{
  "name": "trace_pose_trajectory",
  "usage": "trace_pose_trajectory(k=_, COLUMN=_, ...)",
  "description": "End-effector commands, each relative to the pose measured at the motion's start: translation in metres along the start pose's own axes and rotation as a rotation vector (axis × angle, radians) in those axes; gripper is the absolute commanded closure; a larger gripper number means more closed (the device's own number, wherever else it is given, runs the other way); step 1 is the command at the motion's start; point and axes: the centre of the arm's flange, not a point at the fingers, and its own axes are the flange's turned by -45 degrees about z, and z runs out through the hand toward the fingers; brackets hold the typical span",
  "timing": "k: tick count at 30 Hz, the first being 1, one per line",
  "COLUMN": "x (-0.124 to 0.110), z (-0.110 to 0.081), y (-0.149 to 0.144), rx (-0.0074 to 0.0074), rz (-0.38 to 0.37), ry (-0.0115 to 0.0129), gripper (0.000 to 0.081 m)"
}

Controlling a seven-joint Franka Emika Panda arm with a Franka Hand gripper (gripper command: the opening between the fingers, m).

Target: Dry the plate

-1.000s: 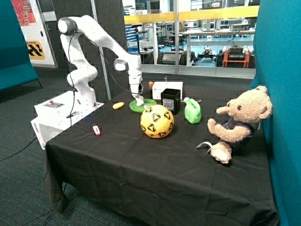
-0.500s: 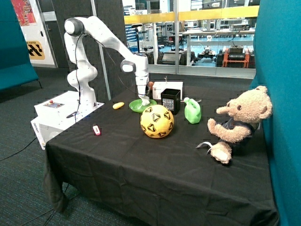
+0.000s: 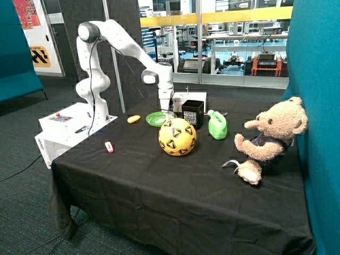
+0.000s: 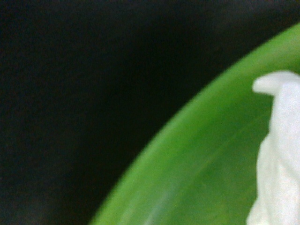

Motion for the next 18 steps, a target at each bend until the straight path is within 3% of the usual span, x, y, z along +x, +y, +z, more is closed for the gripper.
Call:
trace_pose_trajectory(k=1, x=0.015, z=0.001, y=0.037, rx=-0.0044, rz=0.058, ry=-0.0094, gripper=0.0808)
trace_pose_trajectory(k=11, x=0.003, z=0.002, y=0.072, rx=-0.0046, rz=0.112, ry=-0.0092, gripper=0.0808)
trace_pose_trajectory(k=18, x=-0.03, z=0.004, y=0.08, rx=-0.0047, rz=0.125, ry=-0.0092, gripper=0.0808)
